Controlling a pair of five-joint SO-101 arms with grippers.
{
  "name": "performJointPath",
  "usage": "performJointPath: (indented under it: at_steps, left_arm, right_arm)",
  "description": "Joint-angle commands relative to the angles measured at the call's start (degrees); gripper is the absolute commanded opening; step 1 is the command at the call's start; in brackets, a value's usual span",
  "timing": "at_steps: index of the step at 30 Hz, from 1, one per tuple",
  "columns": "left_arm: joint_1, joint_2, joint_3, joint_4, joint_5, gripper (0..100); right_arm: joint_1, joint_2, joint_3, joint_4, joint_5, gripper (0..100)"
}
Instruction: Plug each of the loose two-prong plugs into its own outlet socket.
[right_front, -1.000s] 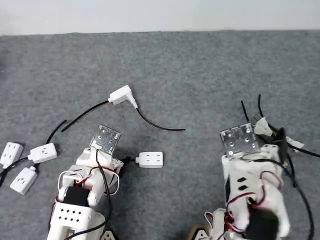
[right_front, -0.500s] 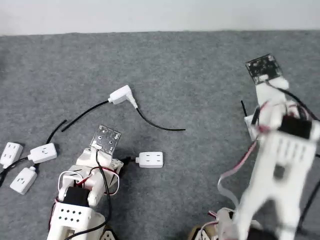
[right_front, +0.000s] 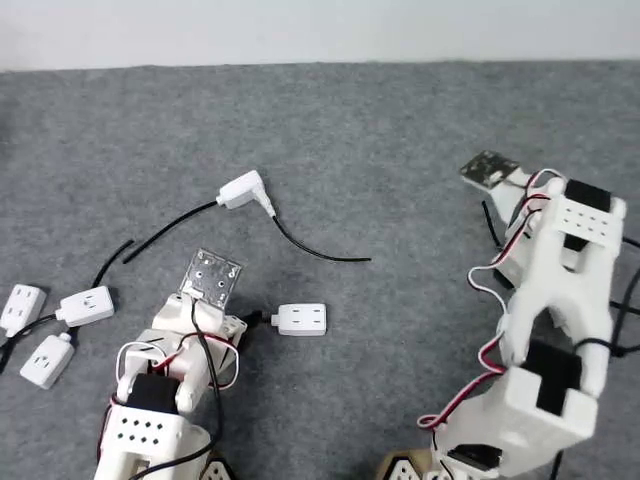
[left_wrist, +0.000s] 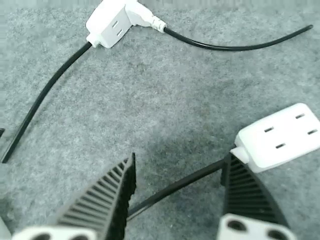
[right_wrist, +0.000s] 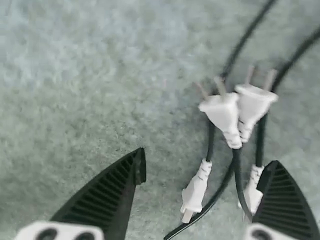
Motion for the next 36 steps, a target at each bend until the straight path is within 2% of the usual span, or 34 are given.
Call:
performJointPath:
  at_steps: [1, 6, 13, 24, 36]
  left_arm:
    - [1.6, -0.6, -0.4, -1.5, -0.4, 26]
    - [1.9, -0.4, -0.4, -1.5, -1.7, 26]
    - [1.9, -0.4, -0.4, -1.4, -1.7, 26]
    - [2.0, -0.4, -0.4, -1.4, -1.8, 26]
    - [2.0, -0.4, -0.4, -1.5, -1.8, 26]
  right_arm:
    - [0.5, 0.7, -2.8, 0.4, 3.7, 35.3]
    - [0.7, 3.1, -1.3, -0.1, 9.6, 35.3]
    - [0.9, 8.1, -1.5, -4.7, 9.9, 34.0]
    - [1.5, 11.7, -1.7, -7.9, 9.9, 0.9]
    - [-0.1, 9.8, -1.6, -6.7, 9.8, 0.9]
